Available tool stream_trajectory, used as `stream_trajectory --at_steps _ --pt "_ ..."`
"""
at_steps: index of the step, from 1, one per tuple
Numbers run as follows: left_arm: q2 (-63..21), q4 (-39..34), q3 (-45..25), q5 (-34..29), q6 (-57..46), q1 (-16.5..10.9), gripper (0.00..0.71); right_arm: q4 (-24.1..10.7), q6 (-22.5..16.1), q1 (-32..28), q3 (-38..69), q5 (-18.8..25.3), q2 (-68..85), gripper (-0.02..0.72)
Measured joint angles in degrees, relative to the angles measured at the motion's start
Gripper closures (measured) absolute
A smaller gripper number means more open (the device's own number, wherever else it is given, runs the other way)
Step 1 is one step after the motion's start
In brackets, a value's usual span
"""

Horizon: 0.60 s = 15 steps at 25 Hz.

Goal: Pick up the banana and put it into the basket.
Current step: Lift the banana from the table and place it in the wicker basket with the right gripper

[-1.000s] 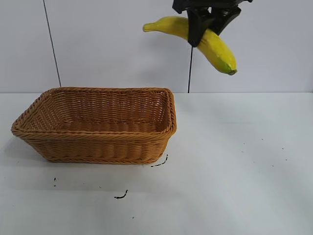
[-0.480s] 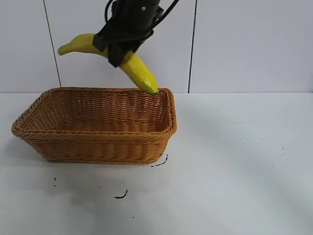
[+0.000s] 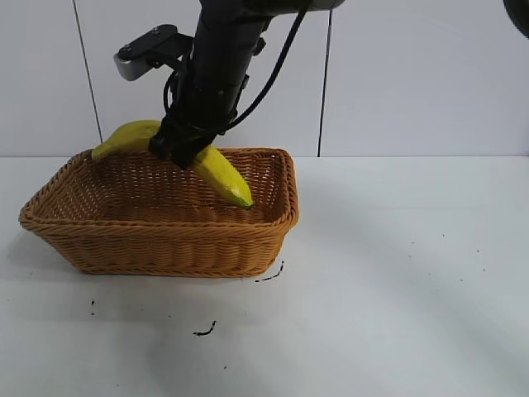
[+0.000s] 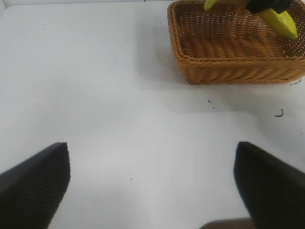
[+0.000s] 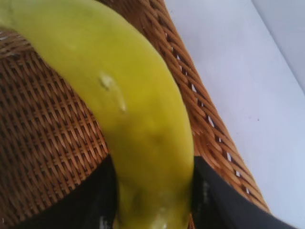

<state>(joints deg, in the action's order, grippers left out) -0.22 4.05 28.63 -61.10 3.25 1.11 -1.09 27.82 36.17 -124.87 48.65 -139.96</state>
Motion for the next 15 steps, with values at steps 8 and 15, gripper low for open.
stream_trajectory --at_steps 8,15 --pt "0.0 0.0 0.0 0.0 0.0 0.0 0.017 0.5 -3.1 0.0 0.0 -0.05 0.0 0.064" --pt "0.0 0.0 0.0 0.0 0.0 0.0 0.017 -0.22 -11.79 0.0 -0.27 3.28 3.04 0.013"
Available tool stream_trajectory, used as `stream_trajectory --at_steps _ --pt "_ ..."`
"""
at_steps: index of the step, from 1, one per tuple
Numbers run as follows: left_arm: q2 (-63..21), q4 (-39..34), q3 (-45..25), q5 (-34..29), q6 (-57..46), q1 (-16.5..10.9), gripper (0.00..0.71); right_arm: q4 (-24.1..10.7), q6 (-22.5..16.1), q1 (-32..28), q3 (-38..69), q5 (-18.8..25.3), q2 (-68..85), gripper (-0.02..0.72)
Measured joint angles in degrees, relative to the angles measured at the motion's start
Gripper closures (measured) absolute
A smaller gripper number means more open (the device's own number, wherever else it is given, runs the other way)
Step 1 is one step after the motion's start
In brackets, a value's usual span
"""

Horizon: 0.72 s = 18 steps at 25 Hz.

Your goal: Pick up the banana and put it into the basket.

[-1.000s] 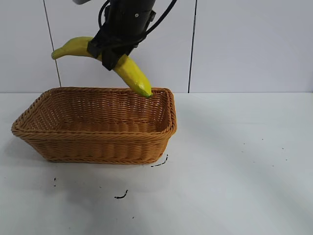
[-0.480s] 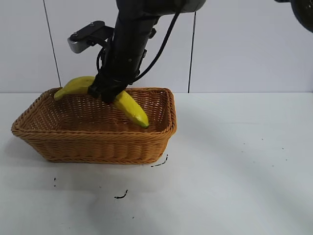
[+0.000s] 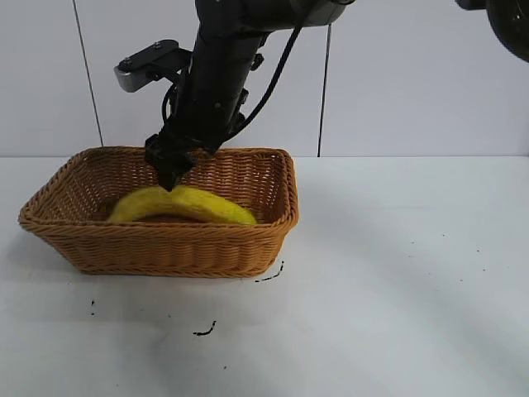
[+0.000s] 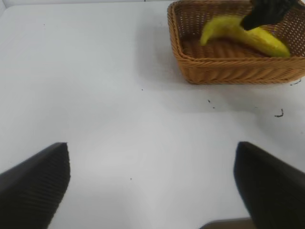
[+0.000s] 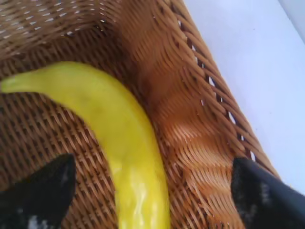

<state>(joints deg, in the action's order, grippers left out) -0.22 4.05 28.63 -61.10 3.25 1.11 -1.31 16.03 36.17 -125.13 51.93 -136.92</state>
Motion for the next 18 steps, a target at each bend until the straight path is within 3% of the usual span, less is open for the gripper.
stream_trajectory --at_steps 10,18 --pt "0.0 0.0 0.0 0.0 0.0 0.0 0.017 0.95 -11.2 -6.81 -0.23 5.83 6.36 0.013" --pt "0.0 0.0 0.0 -0.02 0.0 0.0 0.017 1.61 -13.57 -18.21 -0.23 10.35 6.4 0.013"
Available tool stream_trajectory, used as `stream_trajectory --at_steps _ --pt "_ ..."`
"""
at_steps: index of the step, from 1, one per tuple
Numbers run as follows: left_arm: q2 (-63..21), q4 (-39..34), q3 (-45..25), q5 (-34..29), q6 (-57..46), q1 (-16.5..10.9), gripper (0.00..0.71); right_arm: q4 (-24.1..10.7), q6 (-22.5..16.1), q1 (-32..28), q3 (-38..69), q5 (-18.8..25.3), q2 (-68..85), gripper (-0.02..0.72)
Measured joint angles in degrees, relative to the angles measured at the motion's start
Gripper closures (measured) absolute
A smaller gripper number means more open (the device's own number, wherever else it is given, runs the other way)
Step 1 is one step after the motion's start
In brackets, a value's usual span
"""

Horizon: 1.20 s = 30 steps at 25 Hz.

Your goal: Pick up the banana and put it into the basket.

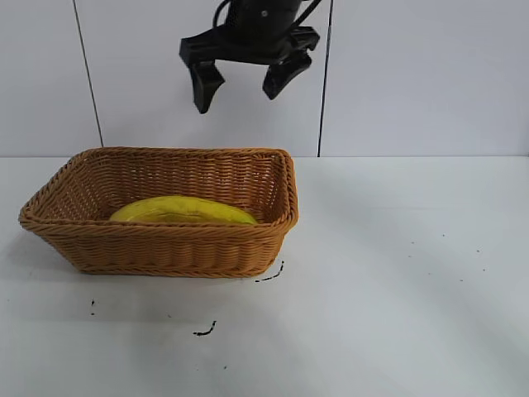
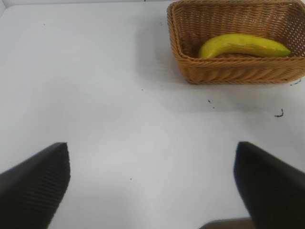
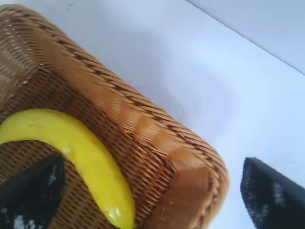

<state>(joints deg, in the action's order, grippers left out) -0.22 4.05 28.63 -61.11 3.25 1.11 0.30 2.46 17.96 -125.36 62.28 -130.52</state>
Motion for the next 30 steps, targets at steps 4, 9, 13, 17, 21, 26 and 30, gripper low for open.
stream_trajectory --at_steps 4,9,13,17,21,26,30 --pt "0.0 0.0 0.0 0.0 0.0 0.0 0.017 0.0 -0.1 -5.89 0.0 1.26 0.0 0.013" --pt "0.0 0.0 0.0 0.0 0.0 0.0 0.017 0.0 -0.1 -12.26 0.0 4.35 0.0 0.013" --pt "0.0 0.0 0.0 0.0 0.0 0.0 0.017 0.0 -0.1 -16.1 0.0 7.02 0.0 0.013" --pt "0.0 0.0 0.0 0.0 0.0 0.0 0.017 0.0 -0.4 -18.85 0.05 7.19 0.0 0.013" --pt "0.0 0.0 0.0 0.0 0.0 0.0 0.017 -0.3 -0.48 -19.83 2.05 7.13 0.83 0.013" --pt "0.0 0.0 0.0 0.0 0.0 0.0 0.017 0.04 -0.5 -19.77 12.25 7.04 6.12 0.013" --pt "0.0 0.0 0.0 0.0 0.0 0.0 0.017 0.04 -0.35 -19.77 24.31 7.1 12.04 0.013"
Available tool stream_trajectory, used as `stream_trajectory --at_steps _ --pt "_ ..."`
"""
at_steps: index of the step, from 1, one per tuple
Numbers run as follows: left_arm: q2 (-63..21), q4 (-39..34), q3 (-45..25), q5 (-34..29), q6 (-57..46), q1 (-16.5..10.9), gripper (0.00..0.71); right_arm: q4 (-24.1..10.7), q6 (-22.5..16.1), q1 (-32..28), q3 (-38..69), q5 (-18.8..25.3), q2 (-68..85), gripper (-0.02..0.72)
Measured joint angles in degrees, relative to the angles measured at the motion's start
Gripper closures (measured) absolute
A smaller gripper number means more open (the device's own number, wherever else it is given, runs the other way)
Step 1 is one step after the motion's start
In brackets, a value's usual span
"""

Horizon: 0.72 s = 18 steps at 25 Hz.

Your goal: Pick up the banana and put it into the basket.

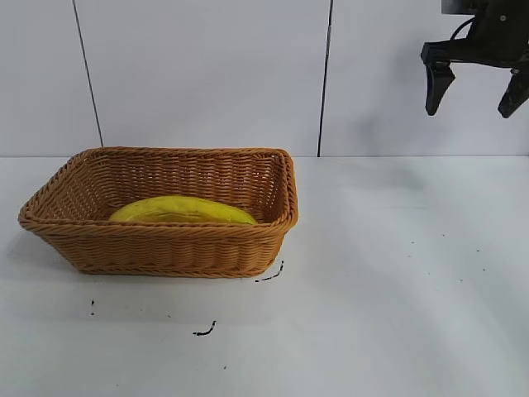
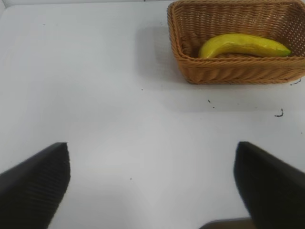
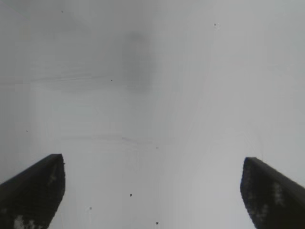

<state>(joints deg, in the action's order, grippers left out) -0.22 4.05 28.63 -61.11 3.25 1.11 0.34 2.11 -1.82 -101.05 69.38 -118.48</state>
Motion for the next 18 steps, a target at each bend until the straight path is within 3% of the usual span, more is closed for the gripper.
stream_trajectory --at_steps 9,18 --pt "0.0 0.0 0.0 0.0 0.0 0.0 0.017 2.4 0.17 0.0 23.42 0.14 16.98 0.013" --pt "0.0 0.0 0.0 0.0 0.0 0.0 0.017 3.17 0.17 0.0 45.46 0.12 43.64 0.013"
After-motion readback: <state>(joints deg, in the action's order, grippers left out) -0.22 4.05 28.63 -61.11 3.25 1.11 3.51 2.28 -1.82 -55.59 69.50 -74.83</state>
